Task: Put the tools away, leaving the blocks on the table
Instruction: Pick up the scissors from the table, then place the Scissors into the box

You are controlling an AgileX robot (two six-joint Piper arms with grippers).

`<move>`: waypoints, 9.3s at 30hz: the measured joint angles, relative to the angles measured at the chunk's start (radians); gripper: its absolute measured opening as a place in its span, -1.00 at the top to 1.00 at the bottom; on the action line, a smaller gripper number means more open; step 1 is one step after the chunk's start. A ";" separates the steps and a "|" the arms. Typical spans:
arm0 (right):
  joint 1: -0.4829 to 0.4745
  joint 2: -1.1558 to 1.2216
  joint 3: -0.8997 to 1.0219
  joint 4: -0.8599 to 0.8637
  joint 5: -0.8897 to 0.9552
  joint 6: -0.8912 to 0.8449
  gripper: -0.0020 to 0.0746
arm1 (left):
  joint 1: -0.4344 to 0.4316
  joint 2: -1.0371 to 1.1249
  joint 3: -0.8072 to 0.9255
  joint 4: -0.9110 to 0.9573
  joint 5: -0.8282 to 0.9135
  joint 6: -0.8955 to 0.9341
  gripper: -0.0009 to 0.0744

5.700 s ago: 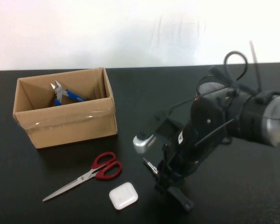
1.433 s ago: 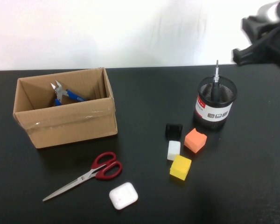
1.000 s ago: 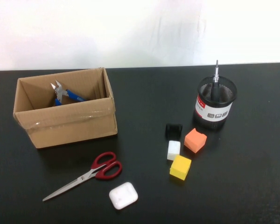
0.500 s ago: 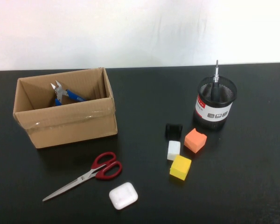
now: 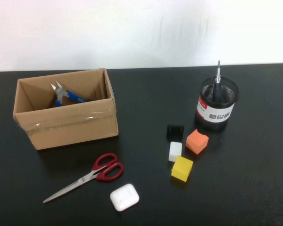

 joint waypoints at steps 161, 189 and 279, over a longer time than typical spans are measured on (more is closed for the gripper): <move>-0.188 -0.550 0.714 -0.050 0.017 0.025 0.97 | -0.319 1.566 -1.104 -0.133 0.618 0.683 0.02; -0.188 -0.550 0.714 -0.050 0.017 0.025 0.97 | -0.394 1.801 -1.105 0.001 0.495 0.594 -0.03; -0.188 -0.550 0.714 -0.050 0.017 0.025 0.97 | -0.294 1.755 -1.454 0.318 0.439 0.842 0.75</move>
